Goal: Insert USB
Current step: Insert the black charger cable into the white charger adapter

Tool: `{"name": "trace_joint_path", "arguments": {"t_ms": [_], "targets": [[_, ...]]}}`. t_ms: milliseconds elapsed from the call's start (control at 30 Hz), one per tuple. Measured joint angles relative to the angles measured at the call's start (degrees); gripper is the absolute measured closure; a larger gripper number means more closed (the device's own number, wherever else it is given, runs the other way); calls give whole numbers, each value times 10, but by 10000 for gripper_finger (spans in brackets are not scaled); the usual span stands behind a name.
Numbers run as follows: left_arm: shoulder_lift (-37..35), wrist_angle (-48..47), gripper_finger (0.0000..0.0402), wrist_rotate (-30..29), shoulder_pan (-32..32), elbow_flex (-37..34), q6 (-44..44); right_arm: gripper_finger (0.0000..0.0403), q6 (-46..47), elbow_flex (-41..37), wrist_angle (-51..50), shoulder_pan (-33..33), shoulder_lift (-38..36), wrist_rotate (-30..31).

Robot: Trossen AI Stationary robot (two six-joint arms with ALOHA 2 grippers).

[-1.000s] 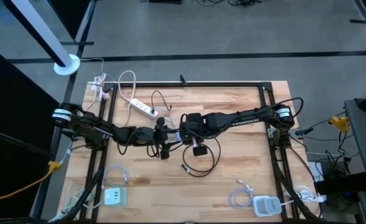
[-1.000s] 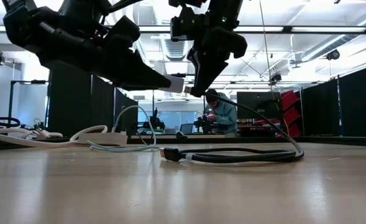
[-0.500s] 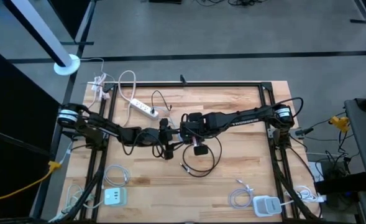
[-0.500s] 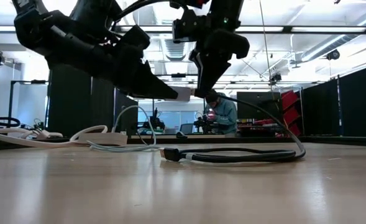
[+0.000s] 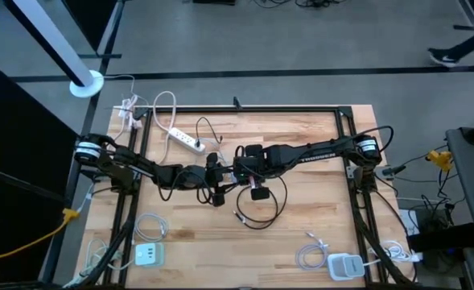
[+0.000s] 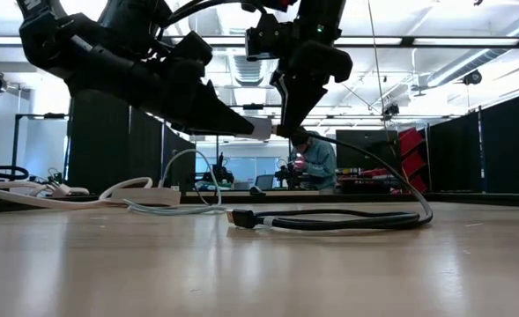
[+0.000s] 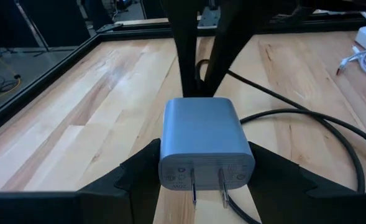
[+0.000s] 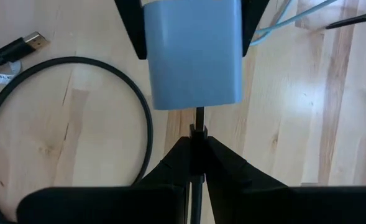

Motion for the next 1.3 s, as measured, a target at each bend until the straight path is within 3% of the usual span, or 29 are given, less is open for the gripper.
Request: {"name": "trace_joint_path", "arguments": {"t_ms": [1300], "targets": [[-1, 11, 206, 7, 4, -3, 12, 384, -13, 0, 12, 10, -7, -4]]}}
